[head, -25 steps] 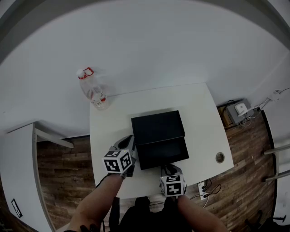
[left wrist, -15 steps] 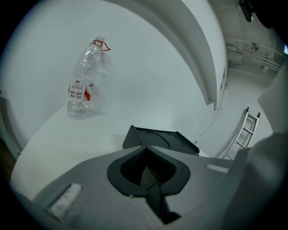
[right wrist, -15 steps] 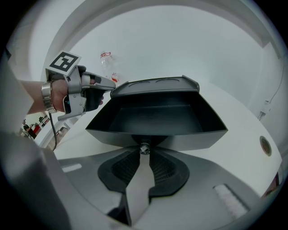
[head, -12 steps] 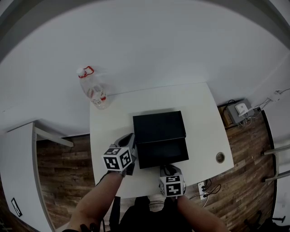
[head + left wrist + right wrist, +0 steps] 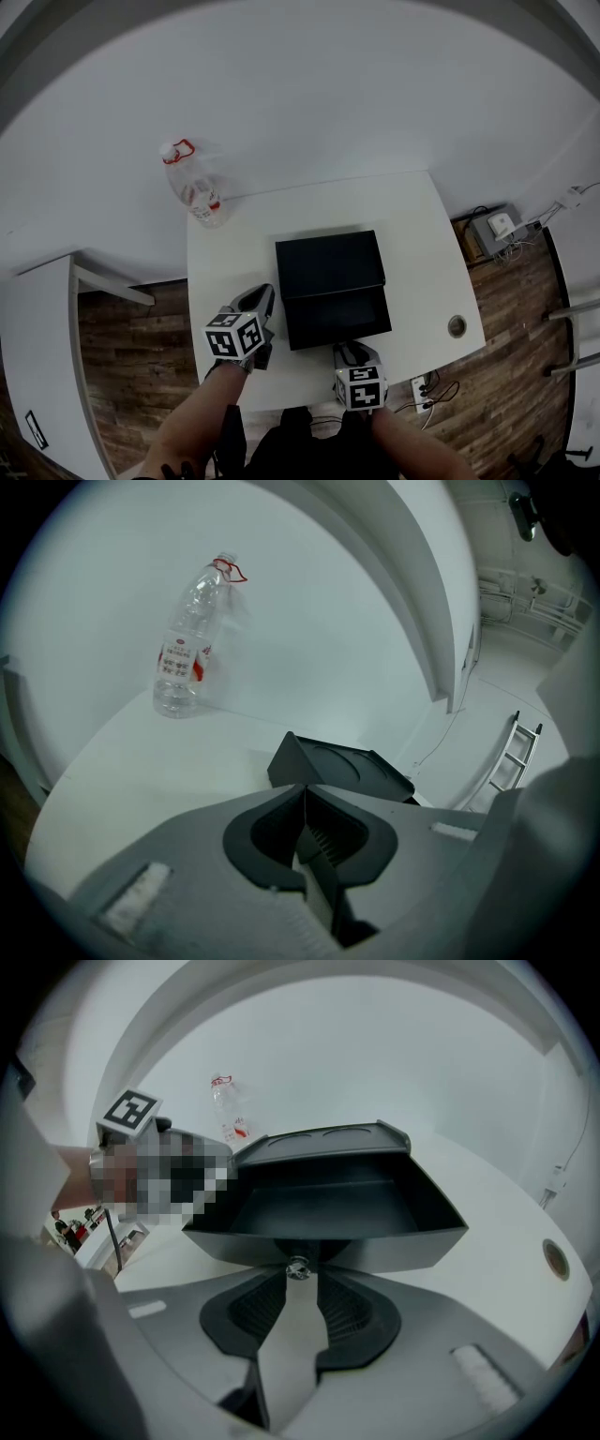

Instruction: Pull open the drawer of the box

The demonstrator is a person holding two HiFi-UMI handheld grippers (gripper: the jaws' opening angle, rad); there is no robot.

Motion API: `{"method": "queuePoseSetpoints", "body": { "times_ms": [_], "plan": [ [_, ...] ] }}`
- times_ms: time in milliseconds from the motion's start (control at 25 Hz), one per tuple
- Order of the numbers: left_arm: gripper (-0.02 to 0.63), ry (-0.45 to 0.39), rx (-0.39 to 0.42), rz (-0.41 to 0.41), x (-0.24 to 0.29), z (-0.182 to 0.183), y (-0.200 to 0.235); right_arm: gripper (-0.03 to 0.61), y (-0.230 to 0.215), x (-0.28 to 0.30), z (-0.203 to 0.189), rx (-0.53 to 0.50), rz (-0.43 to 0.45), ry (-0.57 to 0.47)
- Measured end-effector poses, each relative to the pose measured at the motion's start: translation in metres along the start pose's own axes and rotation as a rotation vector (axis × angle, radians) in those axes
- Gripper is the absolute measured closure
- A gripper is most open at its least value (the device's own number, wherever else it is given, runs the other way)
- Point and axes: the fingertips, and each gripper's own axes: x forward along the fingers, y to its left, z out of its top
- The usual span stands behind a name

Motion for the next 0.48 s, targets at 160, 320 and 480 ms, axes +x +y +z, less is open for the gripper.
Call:
{"method": "queuePoseSetpoints", "body": {
  "times_ms": [160,320,480],
  "plan": [
    [0.604,-0.023,-0.032,-0.003,-0.029,-0.005,0.017,0.462,-0.004,-0.019,-0.001,0.035,0.032,-0.052],
    [0.604,-0.010,-0.053,-0.006,-0.068,-0.016,0.035,0.498,-0.010,-0.047,-0.008,0.081,0.079,-0.099],
    [0.609,0.015,-0.117,-0.045,-0.111,-0.035,0.042,0.572,-0.012,-0.075,-0.027,0.169,0.149,-0.075]
  ]
}}
